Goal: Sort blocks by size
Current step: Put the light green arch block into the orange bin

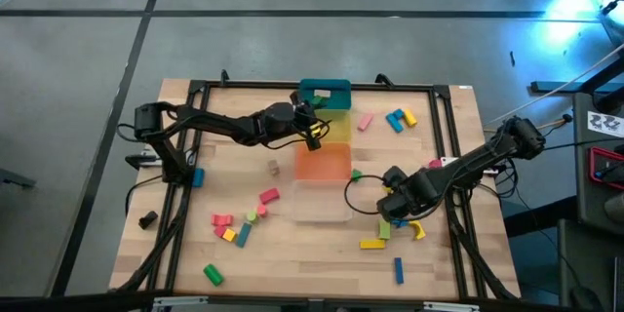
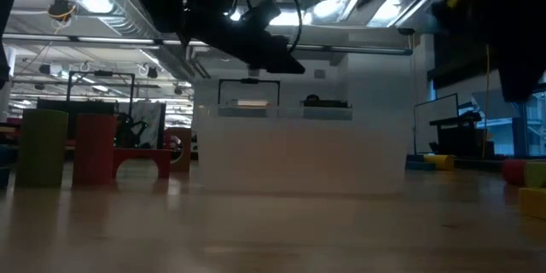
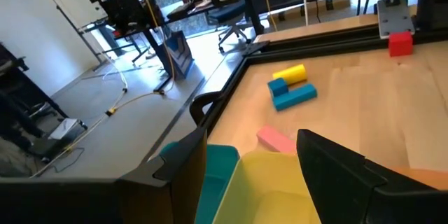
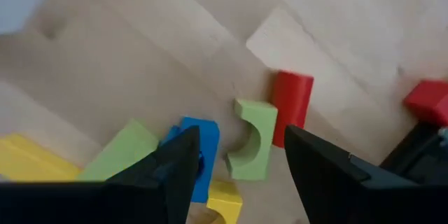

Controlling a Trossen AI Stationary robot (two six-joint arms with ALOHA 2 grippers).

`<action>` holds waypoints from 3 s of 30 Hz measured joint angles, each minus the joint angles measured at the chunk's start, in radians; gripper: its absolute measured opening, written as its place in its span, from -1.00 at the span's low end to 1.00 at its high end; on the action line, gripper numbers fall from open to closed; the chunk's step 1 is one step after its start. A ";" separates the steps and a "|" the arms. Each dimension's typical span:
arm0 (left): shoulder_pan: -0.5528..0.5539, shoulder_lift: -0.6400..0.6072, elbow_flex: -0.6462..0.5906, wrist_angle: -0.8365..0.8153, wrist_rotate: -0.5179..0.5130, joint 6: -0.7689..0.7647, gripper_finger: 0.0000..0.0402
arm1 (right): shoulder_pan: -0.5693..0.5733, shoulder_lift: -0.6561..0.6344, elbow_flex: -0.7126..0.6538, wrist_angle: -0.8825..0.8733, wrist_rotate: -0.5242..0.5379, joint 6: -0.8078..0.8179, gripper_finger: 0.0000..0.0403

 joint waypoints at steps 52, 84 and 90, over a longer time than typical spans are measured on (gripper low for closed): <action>-0.022 -0.159 0.000 -0.139 0.000 0.021 0.03 | -0.003 0.001 -0.309 0.415 -0.053 0.091 -0.73; -0.086 -0.475 0.000 -1.056 0.005 -0.270 0.03 | -0.387 0.000 -0.033 0.735 0.093 -0.812 -0.65; -0.127 -0.474 0.000 -1.057 0.003 -0.305 0.03 | -0.456 0.000 -0.033 0.740 0.082 -0.878 -0.67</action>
